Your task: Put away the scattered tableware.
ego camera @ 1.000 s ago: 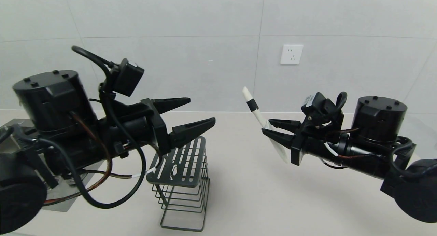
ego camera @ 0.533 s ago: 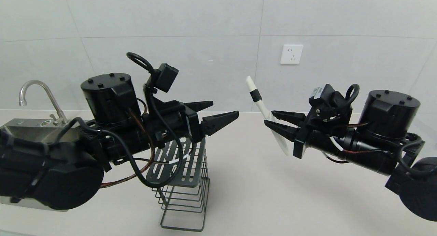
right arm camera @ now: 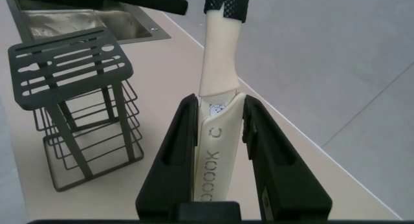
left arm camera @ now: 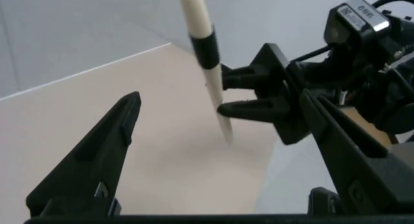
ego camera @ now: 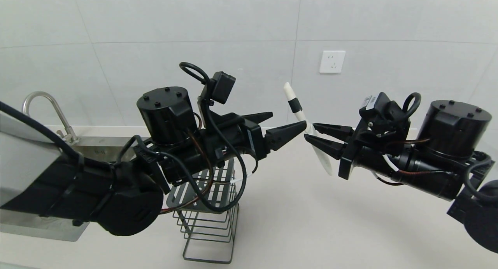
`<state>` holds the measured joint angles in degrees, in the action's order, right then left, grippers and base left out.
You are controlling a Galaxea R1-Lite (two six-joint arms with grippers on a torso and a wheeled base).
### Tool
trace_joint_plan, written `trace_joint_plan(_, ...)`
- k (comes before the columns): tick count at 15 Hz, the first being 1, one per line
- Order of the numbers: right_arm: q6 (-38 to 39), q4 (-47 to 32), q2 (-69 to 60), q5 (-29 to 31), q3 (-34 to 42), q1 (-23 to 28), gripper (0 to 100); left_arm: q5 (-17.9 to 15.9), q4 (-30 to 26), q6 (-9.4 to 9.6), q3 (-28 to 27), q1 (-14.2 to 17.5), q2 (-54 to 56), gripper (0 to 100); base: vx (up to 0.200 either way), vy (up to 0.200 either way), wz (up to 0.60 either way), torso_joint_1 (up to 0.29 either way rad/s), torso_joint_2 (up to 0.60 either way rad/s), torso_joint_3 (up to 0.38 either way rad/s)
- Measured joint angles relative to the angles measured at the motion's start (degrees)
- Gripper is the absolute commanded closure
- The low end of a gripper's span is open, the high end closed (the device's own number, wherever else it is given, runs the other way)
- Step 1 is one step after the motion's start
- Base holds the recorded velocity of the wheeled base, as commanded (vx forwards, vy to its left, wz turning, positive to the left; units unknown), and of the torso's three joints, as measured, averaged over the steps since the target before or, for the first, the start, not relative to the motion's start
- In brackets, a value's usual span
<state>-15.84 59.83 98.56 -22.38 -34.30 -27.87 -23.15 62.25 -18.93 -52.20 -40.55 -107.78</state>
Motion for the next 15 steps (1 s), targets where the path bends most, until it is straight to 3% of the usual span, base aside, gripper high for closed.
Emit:
trace_joint_plan(4,0.0,-0.02,-1.27,0.0,0.55,-0.16,100,3.25,2.1,-0.28,-5.05,-1.99,-4.24,0,0.0,0.0,0.0,0.0,0.0,0.0)
trace_joint_plan(6,-0.04,-0.02,-2.1,-0.02,1.18,-0.33,100,3.5,2.18,-1.97,-7.69,-2.58,-5.42,0,0.0,0.0,0.0,0.0,0.0,0.0)
trace_joint_plan(12,0.0,0.0,-3.13,-0.02,1.29,-0.24,100,3.47,7.66,-2.68,-10.91,-4.13,-8.64,0,0.0,0.0,0.0,0.0,0.0,0.0)
trace_joint_plan(15,0.02,-0.02,-3.19,0.0,1.04,-0.24,100,3.47,7.88,-4.71,-11.43,-4.18,-9.58,0,0.0,0.0,0.0,0.0,0.0,0.0)
